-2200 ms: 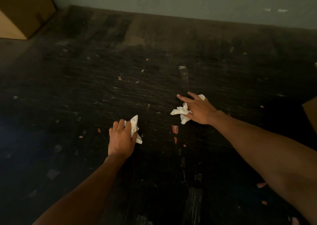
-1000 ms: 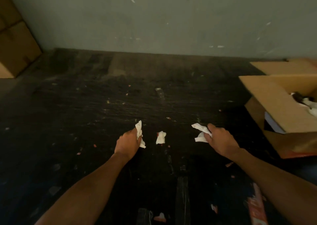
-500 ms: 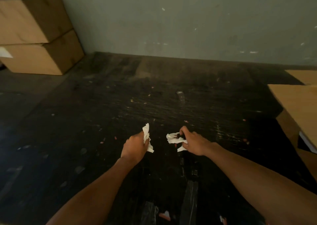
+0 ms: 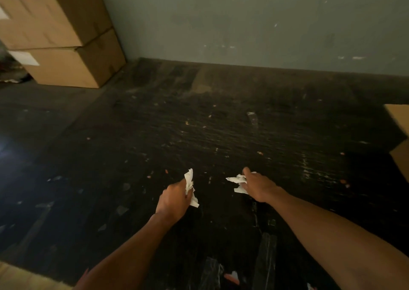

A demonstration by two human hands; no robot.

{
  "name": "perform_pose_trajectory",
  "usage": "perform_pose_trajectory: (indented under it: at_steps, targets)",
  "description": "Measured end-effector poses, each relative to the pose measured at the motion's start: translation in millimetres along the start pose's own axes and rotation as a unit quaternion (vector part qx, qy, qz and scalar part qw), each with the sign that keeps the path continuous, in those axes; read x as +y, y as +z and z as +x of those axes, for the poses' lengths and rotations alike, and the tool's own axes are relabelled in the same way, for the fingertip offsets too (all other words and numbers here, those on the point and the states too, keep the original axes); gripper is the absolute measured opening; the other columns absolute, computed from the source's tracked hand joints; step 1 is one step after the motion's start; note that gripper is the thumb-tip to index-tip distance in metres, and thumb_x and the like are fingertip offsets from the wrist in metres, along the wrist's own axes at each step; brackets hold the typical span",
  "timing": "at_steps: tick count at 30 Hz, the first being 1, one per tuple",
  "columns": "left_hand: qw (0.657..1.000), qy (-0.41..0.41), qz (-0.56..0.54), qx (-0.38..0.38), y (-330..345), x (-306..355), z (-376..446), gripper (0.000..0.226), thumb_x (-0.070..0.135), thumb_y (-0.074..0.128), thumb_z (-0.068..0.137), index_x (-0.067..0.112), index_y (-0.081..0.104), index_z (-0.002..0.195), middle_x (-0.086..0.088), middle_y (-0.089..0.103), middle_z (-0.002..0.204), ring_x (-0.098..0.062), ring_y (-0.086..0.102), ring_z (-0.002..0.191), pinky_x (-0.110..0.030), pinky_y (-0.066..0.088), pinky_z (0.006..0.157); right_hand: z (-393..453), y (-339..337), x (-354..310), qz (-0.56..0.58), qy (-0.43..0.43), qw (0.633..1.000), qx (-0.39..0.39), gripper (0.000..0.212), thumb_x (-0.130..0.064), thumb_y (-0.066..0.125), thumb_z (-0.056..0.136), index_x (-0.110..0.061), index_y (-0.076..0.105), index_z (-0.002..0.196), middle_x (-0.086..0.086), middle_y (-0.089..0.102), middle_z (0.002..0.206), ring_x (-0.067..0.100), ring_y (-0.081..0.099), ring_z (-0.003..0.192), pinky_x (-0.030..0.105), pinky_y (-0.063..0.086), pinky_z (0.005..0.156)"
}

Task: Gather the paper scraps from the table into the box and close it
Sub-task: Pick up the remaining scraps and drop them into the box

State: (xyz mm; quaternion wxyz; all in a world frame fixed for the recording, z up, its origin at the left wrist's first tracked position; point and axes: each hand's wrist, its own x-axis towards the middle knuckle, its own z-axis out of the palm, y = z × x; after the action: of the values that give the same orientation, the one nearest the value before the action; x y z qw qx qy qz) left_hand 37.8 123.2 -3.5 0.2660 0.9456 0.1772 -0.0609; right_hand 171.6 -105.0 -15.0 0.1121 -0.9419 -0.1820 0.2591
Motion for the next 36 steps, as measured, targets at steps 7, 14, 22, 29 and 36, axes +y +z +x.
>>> perform_pose_trajectory:
  at_steps: [7, 14, 22, 29, 36]
  targets:
    - [0.997, 0.074, 0.012, -0.012, -1, 43, 31, 0.025, 0.033, 0.051, 0.098, 0.019, 0.055, 0.119, 0.0, 0.066, 0.107, -0.01, 0.066, 0.092, -0.031, 0.057, 0.083, -46, -27, 23, -0.019, 0.01, 0.999, 0.042, 0.034, -0.035, 0.043, 0.098, -0.024, 0.045, 0.13, 0.006, 0.059, 0.119, 0.017, 0.059, 0.095, 0.033, 0.048, 0.078]
    - [0.987, 0.161, 0.008, -0.007, 8, 132, 41, 0.024, 0.035, 0.049, 0.098, 0.017, 0.057, 0.112, -0.003, 0.068, 0.1, -0.015, 0.067, 0.088, -0.036, 0.057, 0.081, -116, -106, 90, -0.001, 0.057, 0.979, 0.195, 0.024, -0.034, 0.042, 0.099, -0.022, 0.048, 0.118, 0.006, 0.065, 0.104, 0.024, 0.065, 0.089, 0.036, 0.051, 0.071]
    - [0.969, 0.236, -0.067, 0.016, 33, 256, 25, 0.028, 0.031, 0.051, 0.098, 0.015, 0.059, 0.12, -0.005, 0.069, 0.107, -0.015, 0.068, 0.093, -0.039, 0.057, 0.086, -208, -198, 210, -0.022, 0.094, 0.933, 0.346, 0.036, -0.033, 0.041, 0.1, -0.008, 0.048, 0.126, 0.02, 0.065, 0.112, 0.041, 0.061, 0.099, 0.041, 0.044, 0.08]
    - [0.951, 0.277, -0.113, 0.079, 72, 408, 11, 0.031, 0.03, 0.05, 0.098, 0.01, 0.062, 0.118, -0.012, 0.07, 0.105, -0.027, 0.068, 0.095, -0.046, 0.055, 0.086, -263, -253, 369, 0.009, 0.106, 0.926, 0.363, 0.029, -0.031, 0.041, 0.1, -0.007, 0.051, 0.111, 0.025, 0.065, 0.104, 0.044, 0.06, 0.099, 0.039, 0.039, 0.074]
    - [0.939, 0.312, -0.11, 0.098, 126, 580, -22, 0.03, 0.032, 0.046, 0.1, 0.008, 0.062, 0.11, -0.011, 0.07, 0.097, -0.027, 0.068, 0.087, -0.045, 0.056, 0.08, -297, -257, 517, 0.065, 0.143, 0.926, 0.344, 0.031, -0.035, 0.042, 0.099, -0.007, 0.054, 0.108, 0.02, 0.066, 0.104, 0.039, 0.061, 0.094, 0.034, 0.039, 0.072]
